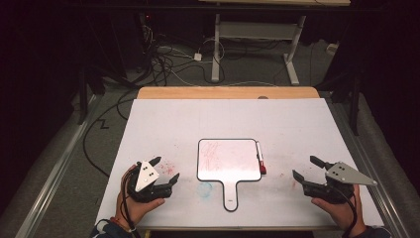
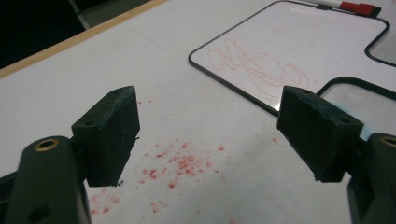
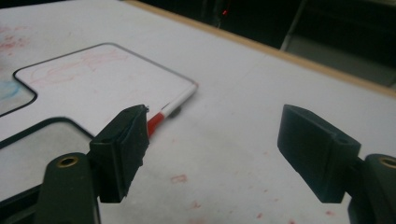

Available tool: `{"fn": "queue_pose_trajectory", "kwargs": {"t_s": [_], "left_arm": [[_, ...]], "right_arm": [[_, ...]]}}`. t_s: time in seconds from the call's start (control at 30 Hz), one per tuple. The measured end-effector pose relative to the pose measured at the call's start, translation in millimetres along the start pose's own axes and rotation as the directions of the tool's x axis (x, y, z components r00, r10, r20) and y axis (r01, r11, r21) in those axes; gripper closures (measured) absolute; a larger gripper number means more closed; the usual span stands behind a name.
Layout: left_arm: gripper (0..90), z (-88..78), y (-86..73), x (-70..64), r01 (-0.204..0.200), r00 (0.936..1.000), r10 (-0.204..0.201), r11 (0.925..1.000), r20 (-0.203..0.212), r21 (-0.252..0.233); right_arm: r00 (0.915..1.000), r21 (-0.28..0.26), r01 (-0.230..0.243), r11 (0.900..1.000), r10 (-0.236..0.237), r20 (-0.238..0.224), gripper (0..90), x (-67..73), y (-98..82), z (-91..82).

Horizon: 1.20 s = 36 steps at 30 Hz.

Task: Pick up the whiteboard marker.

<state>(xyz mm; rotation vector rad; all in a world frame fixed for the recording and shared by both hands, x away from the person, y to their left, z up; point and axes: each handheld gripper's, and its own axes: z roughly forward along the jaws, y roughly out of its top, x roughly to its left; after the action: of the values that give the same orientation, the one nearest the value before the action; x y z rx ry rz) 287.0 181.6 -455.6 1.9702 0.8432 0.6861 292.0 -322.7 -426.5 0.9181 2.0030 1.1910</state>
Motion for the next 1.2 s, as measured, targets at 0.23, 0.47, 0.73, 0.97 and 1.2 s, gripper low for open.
{"fn": "queue_pose_trajectory", "kwargs": {"t_s": [0.23,0.47,0.73,0.97,1.2], "left_arm": [[19.9,14.6,-2.5,-2.8,-0.031,0.9993,0.03,0.9972,0.022,0.068],[20.0,15.2,-4.5,-1.5,-0.03,0.9995,0.029,0.9966,0.015,0.077],[20.7,17.5,-5.8,-2.7,-0.05,0.9987,0.05,0.995,0.007,0.087],[20.7,18.7,-5.5,-2.0,-0.067,0.9977,0.068,0.994,-0.008,0.087],[20.7,25.6,-3.2,-2.5,-0.071,0.9974,0.071,0.9931,-0.005,0.093]], "right_arm": [[0.9916,0.071,-0.047,0.996,0.055,-0.117,30.4,-4.4,-1.6,8.3],[0.9835,0.154,-0.077,0.985,0.101,-0.15,35.7,-5.9,7.4,28.3],[0.9526,0.278,-0.14,0.95,0.206,-0.224,39.7,-15.5,27.2,72.6],[0.9399,0.36,-0.171,0.917,0.262,-0.22,44.8,-18.7,40.0,113.7],[0.9064,0.473,-0.227,0.851,0.362,-0.217,51.7,-24.1,30.1,163.1]]}}
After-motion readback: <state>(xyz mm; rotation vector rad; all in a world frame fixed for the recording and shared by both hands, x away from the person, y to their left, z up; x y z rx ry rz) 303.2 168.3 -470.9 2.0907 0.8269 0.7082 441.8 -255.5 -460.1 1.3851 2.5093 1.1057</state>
